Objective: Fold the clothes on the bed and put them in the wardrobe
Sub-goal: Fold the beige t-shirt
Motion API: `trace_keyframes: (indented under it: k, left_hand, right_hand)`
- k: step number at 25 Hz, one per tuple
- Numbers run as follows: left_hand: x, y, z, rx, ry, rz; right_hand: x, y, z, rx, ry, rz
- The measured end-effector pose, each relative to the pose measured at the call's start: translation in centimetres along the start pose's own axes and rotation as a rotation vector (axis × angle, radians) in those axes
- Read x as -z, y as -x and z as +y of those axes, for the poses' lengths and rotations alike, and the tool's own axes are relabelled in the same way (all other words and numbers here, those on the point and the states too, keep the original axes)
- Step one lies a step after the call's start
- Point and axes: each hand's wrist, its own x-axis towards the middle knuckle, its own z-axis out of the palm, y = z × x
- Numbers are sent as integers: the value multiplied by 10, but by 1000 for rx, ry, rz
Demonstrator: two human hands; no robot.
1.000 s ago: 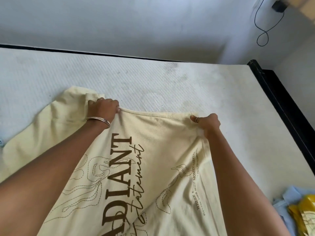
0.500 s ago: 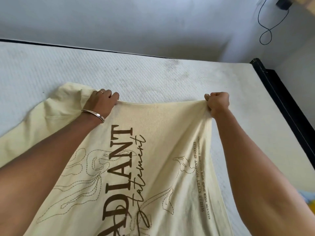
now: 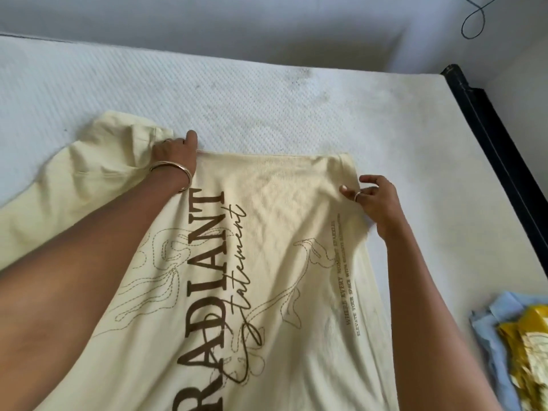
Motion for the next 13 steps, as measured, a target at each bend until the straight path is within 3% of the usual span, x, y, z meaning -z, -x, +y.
trace_keyframes:
  k: [3, 5, 7, 10, 11, 13]
  left_hand:
    - [-7, 43, 16, 22, 112, 237]
    - [-7, 86, 36, -44, 231, 369]
    - [-7, 137, 56, -120, 360, 350]
    - [-18, 216, 72, -168, 408, 238]
    - [-23, 239, 71, -166, 414, 217]
    - [-31, 283, 65, -130, 433, 183]
  right_hand:
    - [2, 22, 16, -83, 102, 10]
    - [7, 32, 21, -161, 186, -90]
    - [14, 40, 28, -185, 216, -99]
    - [22, 63, 37, -102, 152, 291]
    - [23, 76, 39, -72, 115, 353]
    - [24, 104, 46, -75, 57, 299]
